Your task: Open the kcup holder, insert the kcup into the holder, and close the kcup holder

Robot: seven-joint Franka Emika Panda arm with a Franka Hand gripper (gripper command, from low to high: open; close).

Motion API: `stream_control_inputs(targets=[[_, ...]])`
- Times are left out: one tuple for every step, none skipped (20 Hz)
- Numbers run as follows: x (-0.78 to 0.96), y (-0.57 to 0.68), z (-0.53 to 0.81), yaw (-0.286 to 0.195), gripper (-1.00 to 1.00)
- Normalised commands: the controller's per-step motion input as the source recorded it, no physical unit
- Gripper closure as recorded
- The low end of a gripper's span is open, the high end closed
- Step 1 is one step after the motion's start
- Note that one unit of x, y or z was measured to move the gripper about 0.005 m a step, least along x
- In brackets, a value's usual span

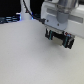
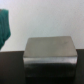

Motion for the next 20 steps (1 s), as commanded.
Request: stream_control_inputs(targets=[[0.07,0.24,-0.22,0.211,-1.00],[0.02,0.23,-0.22,0.203,-1.00],[-0.01,0.24,-0.21,0.199,-1.00],[-0.06,0.24,-0.23,0.216,-1.00],[-0.09,0.29,-0.17,0.179,-1.00],[-0.15,0.30,-0.14,0.177,-1.00],[-0.26,0.22,-0.11,0.198,-1.00],[-0.32,0.35,-0.02,0.153,-1.00],[-0.34,0.41,0.00,0.132,-1.00],[-0.35,0.42,0.01,0.125,-1.00],[-0.37,0.41,-0.01,0.128,-1.00],[-0.35,0.47,0.01,0.117,-1.00],[-0.33,0.49,0.01,0.115,-1.00],[-0.32,0.52,0.01,0.110,-1.00],[-0.30,0.54,0.02,0.104,-1.00],[-0.29,0.57,0.02,0.096,-1.00],[-0.23,0.55,0.05,0.106,-1.00],[-0.24,0.57,0.07,0.099,-1.00],[-0.31,0.55,0.06,0.097,-1.00],[-0.41,0.47,0.01,0.122,-1.00]])
